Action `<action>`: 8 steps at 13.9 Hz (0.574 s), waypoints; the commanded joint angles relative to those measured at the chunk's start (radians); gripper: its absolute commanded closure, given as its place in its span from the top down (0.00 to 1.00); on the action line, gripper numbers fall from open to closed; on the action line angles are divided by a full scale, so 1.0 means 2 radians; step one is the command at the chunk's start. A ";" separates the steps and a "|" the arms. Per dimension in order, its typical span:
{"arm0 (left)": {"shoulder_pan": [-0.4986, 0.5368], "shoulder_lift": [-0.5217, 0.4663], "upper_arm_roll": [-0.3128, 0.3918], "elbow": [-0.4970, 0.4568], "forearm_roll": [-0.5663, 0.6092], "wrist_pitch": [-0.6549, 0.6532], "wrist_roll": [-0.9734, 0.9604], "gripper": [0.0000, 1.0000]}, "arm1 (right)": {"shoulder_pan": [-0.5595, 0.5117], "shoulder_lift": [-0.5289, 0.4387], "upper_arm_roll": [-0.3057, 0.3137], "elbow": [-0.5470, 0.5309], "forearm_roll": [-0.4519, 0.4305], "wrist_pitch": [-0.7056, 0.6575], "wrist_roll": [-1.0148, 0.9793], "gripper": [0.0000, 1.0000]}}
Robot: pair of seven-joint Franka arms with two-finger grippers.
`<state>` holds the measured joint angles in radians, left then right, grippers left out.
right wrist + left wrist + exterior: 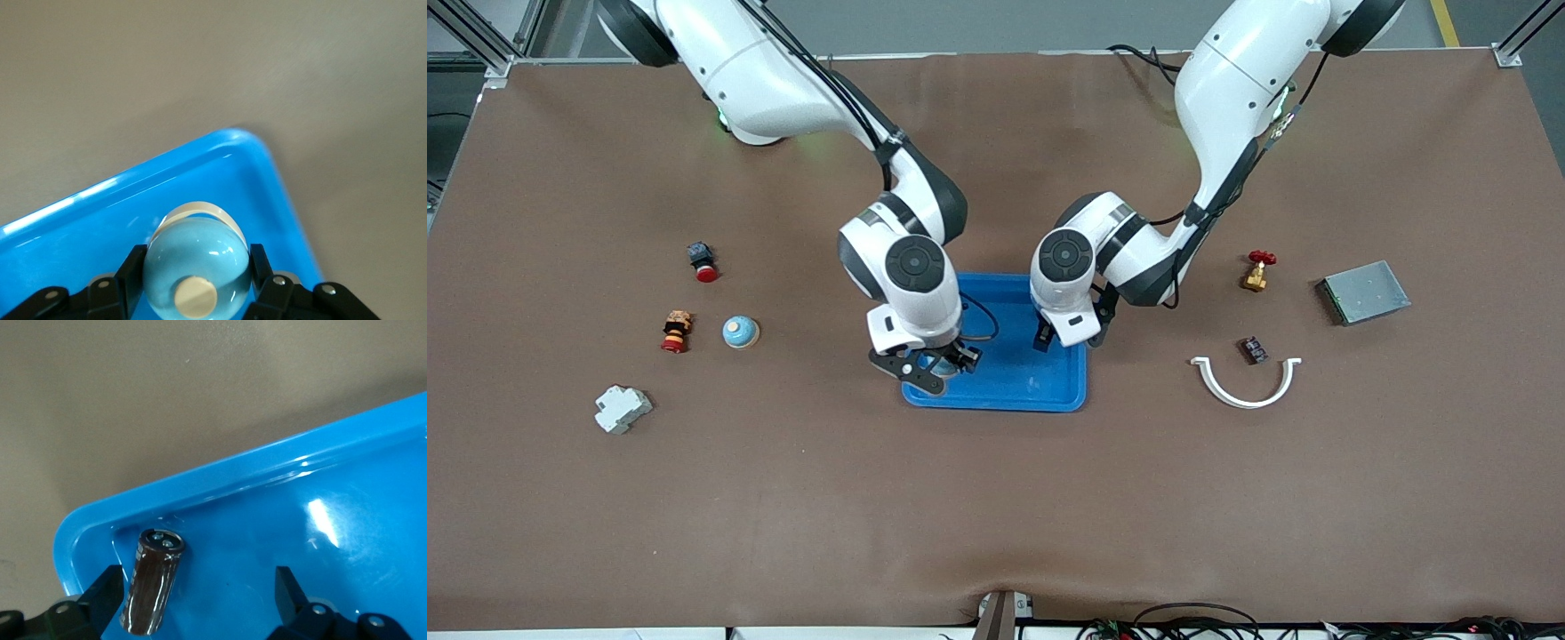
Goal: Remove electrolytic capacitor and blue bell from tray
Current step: 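Grasp the second capacitor with the left gripper while the right gripper grasps the bell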
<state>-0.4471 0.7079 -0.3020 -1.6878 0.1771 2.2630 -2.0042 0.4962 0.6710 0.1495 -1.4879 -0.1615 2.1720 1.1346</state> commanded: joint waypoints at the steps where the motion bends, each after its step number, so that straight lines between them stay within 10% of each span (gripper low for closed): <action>1: -0.004 0.004 0.003 0.006 0.017 0.000 -0.004 1.00 | -0.049 -0.097 0.006 -0.146 0.006 0.043 -0.075 0.00; 8: -0.009 0.009 0.003 0.009 0.017 0.002 -0.004 1.00 | -0.144 -0.212 0.007 -0.352 0.025 0.143 -0.242 0.00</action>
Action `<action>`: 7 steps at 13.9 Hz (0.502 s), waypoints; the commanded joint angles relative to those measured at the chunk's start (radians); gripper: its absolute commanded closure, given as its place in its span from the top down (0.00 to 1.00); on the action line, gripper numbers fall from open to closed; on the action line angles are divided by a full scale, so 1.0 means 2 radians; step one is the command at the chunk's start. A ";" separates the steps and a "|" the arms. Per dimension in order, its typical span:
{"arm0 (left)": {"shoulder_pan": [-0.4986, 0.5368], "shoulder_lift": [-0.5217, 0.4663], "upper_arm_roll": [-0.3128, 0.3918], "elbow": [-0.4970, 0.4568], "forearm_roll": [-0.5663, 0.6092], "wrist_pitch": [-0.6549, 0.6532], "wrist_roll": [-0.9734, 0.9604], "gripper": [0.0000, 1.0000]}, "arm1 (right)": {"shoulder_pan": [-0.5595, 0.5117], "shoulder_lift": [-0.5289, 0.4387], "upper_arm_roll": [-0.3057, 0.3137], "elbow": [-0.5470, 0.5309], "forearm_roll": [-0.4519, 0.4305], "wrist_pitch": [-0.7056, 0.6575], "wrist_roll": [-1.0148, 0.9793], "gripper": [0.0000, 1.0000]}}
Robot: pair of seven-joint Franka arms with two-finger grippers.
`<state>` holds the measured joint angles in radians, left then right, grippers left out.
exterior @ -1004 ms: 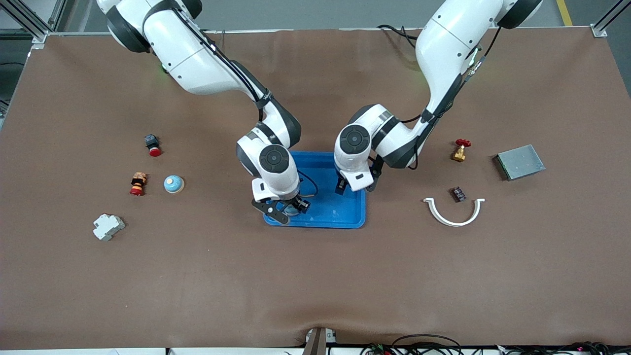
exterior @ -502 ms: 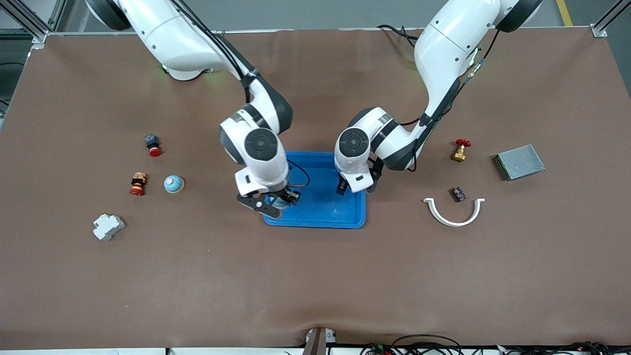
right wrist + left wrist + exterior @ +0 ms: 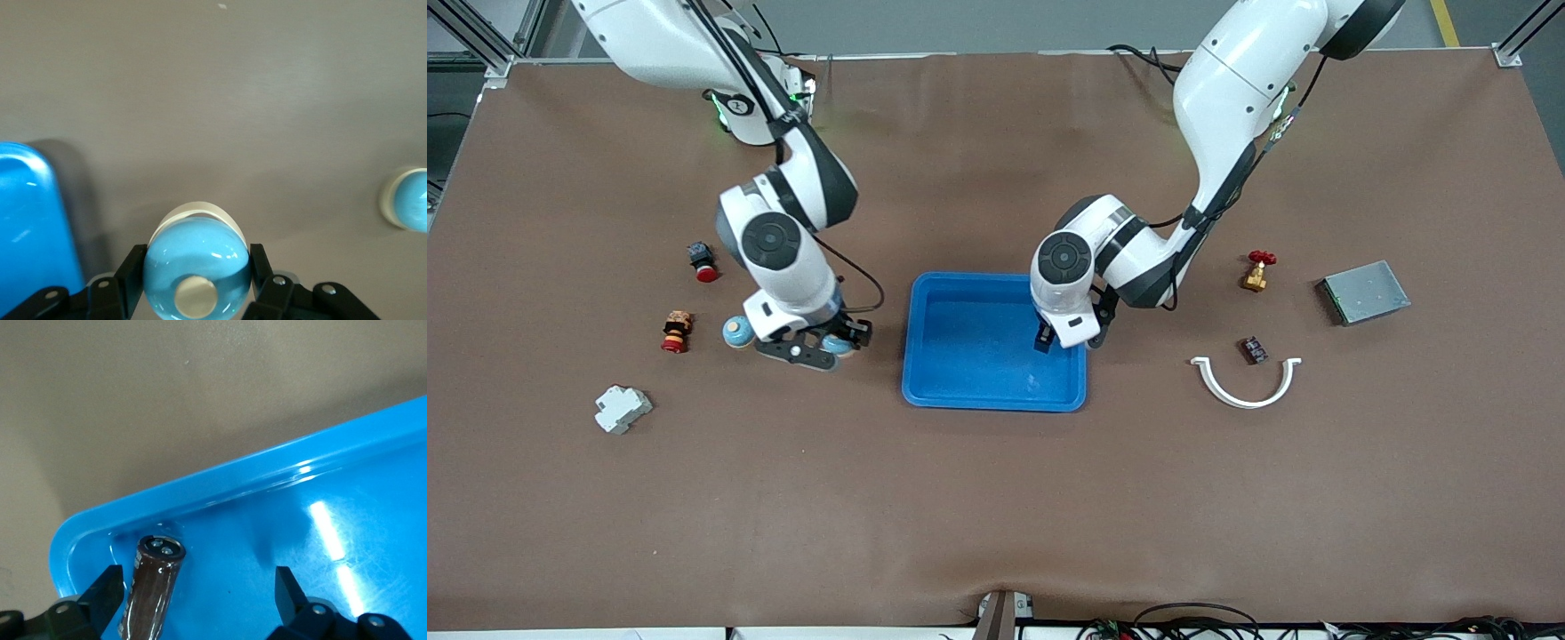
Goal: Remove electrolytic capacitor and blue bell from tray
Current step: 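Grasp the second capacitor with the left gripper while the right gripper grasps the bell, then place the bell beside the first bell while the left gripper carries the capacitor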
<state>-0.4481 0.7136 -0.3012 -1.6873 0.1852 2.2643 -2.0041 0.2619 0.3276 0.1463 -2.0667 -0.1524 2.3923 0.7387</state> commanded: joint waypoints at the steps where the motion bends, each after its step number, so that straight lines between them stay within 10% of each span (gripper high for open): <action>1: -0.010 0.007 0.003 0.008 0.013 0.002 -0.004 1.00 | -0.042 -0.045 0.008 -0.081 0.029 0.052 -0.070 0.00; 7: -0.011 0.017 0.003 0.008 0.030 0.014 -0.007 1.00 | -0.101 -0.043 0.007 -0.126 0.086 0.093 -0.190 0.00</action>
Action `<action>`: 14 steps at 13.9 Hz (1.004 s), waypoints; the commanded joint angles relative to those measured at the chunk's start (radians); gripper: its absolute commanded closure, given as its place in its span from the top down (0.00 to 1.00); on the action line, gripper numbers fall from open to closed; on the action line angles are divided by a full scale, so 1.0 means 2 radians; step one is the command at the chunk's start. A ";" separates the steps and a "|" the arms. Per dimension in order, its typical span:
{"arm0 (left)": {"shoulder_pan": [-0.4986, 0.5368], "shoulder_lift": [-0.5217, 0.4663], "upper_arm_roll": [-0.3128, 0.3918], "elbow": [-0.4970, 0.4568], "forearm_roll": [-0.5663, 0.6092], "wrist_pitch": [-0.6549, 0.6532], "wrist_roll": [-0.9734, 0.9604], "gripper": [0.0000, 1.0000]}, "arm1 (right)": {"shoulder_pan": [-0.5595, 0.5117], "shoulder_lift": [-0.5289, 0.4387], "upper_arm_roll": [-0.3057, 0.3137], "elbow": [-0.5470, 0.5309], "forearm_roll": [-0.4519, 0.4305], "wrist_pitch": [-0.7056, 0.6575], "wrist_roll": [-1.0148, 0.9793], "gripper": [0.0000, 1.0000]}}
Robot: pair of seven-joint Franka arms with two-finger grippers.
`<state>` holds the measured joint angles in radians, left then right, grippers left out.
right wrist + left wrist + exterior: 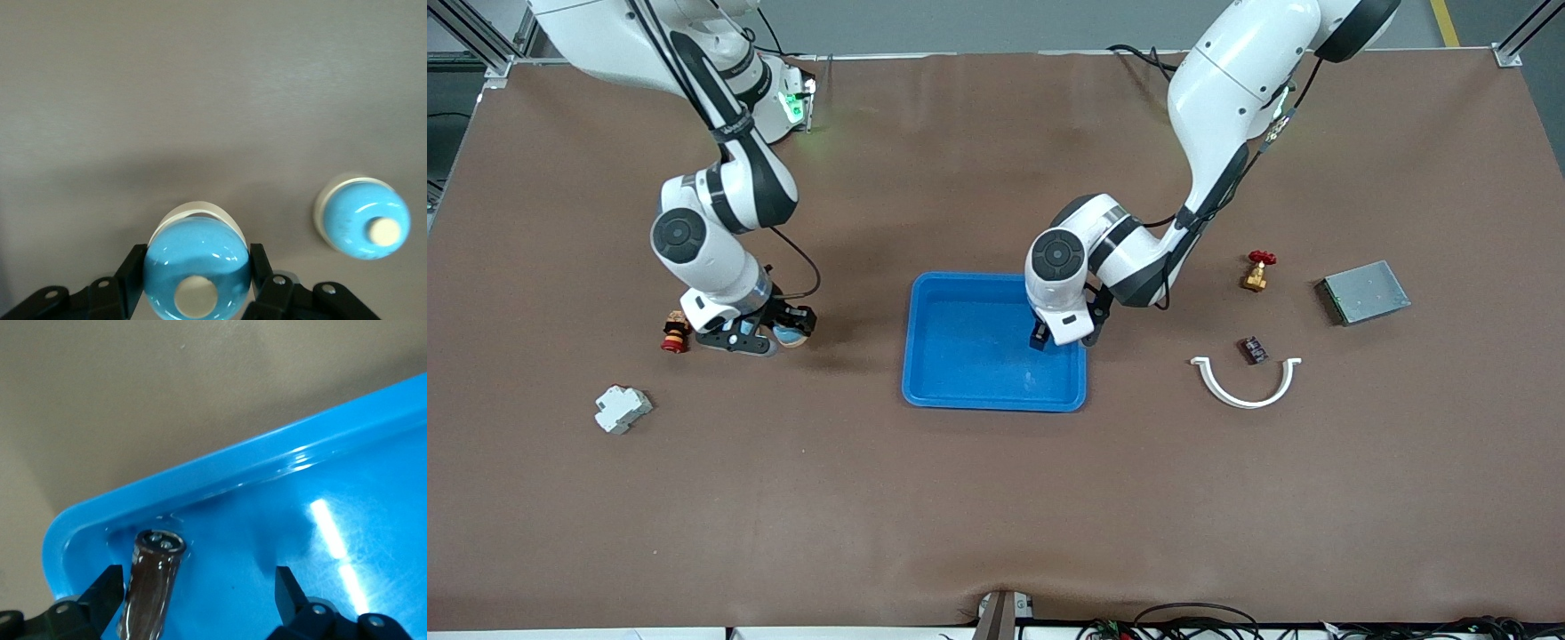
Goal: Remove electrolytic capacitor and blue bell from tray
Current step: 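Place the bell beside the first bell while the left gripper carries the capacitor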
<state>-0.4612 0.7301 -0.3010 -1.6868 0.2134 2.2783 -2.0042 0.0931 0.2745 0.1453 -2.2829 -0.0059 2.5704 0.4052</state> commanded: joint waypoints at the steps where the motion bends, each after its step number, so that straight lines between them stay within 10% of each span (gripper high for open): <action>1: -0.003 0.009 0.002 0.009 0.016 0.007 -0.008 1.00 | -0.019 -0.015 0.007 -0.019 0.013 0.004 -0.024 0.00; 3: -0.003 0.009 0.002 0.012 0.016 0.007 -0.012 0.91 | -0.020 -0.011 0.007 -0.019 0.013 0.005 -0.024 0.00; 9: -0.001 0.009 0.002 0.019 0.015 0.007 -0.012 0.06 | -0.024 0.016 0.006 -0.030 0.013 0.057 -0.028 0.00; 14: 0.001 0.008 0.002 0.018 0.014 0.007 -0.011 0.00 | -0.034 0.039 0.005 -0.032 0.013 0.081 -0.042 0.00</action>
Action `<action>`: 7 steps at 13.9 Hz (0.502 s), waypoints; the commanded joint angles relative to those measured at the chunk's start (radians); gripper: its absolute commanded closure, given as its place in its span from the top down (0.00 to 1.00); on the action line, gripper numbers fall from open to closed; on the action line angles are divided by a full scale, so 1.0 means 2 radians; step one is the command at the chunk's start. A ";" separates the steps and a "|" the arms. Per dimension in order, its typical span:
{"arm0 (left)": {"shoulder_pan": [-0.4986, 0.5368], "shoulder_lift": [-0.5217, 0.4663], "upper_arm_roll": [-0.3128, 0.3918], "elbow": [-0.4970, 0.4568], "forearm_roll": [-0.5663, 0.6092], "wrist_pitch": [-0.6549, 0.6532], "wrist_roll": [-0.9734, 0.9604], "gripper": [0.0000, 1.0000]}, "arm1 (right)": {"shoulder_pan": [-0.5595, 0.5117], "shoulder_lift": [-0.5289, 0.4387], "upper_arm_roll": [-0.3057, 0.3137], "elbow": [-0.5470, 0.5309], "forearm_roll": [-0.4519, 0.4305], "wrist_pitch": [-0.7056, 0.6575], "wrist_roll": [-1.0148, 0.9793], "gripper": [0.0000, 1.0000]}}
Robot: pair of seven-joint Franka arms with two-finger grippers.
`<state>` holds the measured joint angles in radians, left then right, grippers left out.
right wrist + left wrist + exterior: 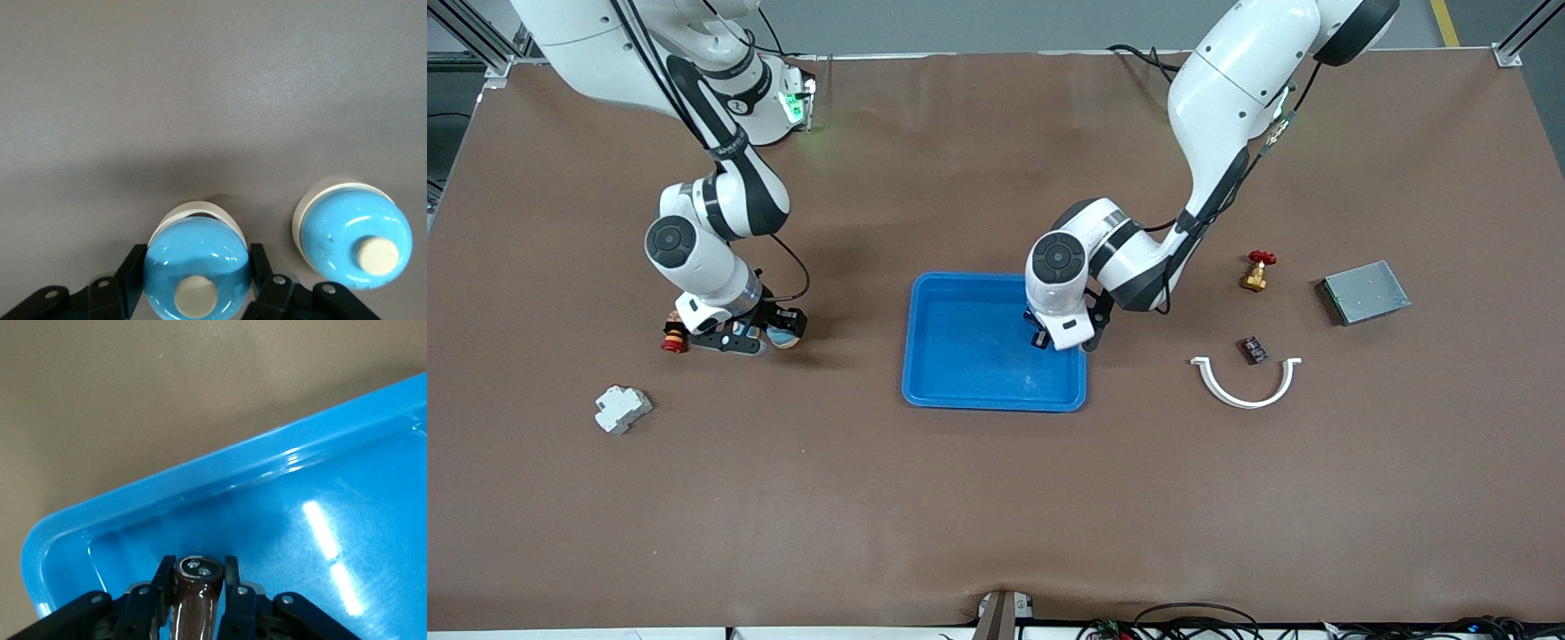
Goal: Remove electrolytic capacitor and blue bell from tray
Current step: 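Place the bell beside the first bell while the left gripper carries the capacitor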
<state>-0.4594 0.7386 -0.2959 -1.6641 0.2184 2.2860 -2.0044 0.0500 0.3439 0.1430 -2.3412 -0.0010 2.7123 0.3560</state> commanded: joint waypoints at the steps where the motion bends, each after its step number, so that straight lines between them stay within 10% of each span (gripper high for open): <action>1: 0.002 0.002 0.000 0.007 0.013 0.003 -0.010 0.00 | -0.013 0.007 0.006 -0.002 0.010 0.011 -0.018 0.00; 7: 0.011 -0.037 -0.002 0.008 0.011 -0.016 -0.002 0.00 | -0.013 0.017 0.006 -0.001 0.010 0.012 -0.014 0.00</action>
<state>-0.4495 0.7225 -0.2953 -1.6375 0.2184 2.2848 -2.0043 0.0397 0.3746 0.1430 -2.3411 -0.0009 2.7253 0.3449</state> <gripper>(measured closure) 0.670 0.335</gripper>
